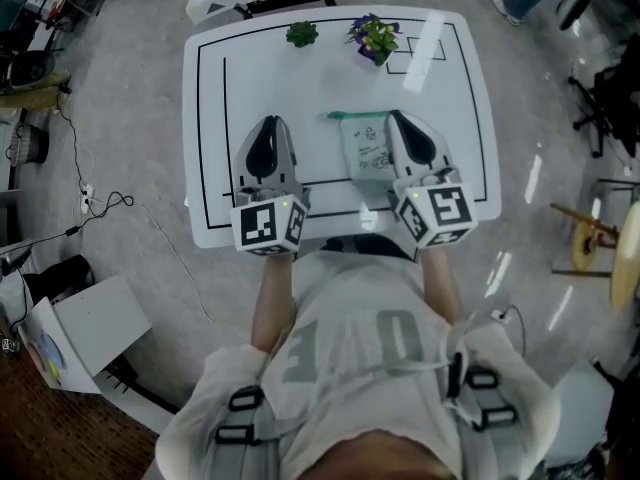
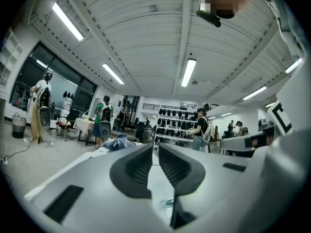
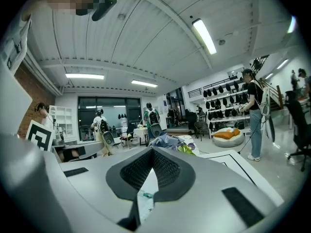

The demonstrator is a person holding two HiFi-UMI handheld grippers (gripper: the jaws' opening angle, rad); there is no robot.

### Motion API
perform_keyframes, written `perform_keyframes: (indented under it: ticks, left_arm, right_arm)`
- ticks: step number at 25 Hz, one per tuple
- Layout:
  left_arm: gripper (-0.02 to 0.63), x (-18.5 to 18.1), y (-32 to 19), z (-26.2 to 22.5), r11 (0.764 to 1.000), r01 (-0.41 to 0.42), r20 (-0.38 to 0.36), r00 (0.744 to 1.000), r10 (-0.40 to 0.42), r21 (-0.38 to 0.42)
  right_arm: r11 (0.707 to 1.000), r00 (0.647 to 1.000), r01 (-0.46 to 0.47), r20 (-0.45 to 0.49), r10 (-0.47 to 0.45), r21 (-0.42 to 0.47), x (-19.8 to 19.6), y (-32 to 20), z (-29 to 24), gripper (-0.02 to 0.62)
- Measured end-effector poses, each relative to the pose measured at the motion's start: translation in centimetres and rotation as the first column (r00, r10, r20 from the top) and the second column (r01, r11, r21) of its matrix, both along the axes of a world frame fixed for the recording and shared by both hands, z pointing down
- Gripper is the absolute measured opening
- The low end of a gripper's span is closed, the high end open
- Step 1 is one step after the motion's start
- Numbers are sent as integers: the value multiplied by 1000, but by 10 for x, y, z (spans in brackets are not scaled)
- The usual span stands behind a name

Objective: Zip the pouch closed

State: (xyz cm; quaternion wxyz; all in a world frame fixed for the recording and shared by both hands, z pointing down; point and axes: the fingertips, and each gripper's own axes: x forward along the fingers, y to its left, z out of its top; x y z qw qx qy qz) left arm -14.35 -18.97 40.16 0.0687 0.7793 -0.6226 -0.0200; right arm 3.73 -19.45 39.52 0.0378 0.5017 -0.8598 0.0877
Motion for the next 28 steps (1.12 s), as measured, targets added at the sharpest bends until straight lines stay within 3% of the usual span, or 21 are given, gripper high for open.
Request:
perform_keyframes:
  ticks: [5,7,9,11,14,18,21,22,24,26,28]
  left_arm:
    - [163,19,-7,6,993,-115,3,993,115,-34]
    - [222,27,-11,16,985,-152,51,986,156,-86]
    - [238,32,-15,31,972,-175,149,969,198,-155]
    - [238,38,-21,46,954,-208,290,919,267,-218]
    - [237,47,-32,74,909,-265,463,794,395,-320]
    - [236,54,-41,121,808,-294,527,635,565,-511]
    - [236,61,-43,148,751,-292,545,542,640,-592]
    - [236,62,-43,156,740,-287,549,521,654,-609]
    - [236,64,-44,169,717,-279,539,503,676,-639]
    - [233,66,-46,180,697,-270,517,508,689,-664]
    - [190,66,-49,190,685,-257,505,512,695,-682]
  right_arm:
    - [1000,1000,2,-3,-2,1,5,-1,0,6]
    - [1000,1000,2,-5,-2,2,7,-1,0,6]
    - [1000,1000,1,-5,-1,4,9,-2,-1,6]
    - [1000,1000,-2,-5,2,4,12,-3,-2,8]
    - [1000,1000,-4,-6,4,0,16,-3,-1,8]
    - [1000,1000,-2,-10,2,-9,21,-2,3,8]
    - [1000,1000,-4,-16,4,-14,23,-2,5,8]
    - [1000,1000,-5,-16,5,-15,24,-2,6,6]
    - [1000,1000,-10,-16,10,-20,26,-1,7,8]
    - [999,1000,-18,-17,17,-27,30,0,9,6]
    - [999,999,-26,-20,25,-34,34,1,12,6]
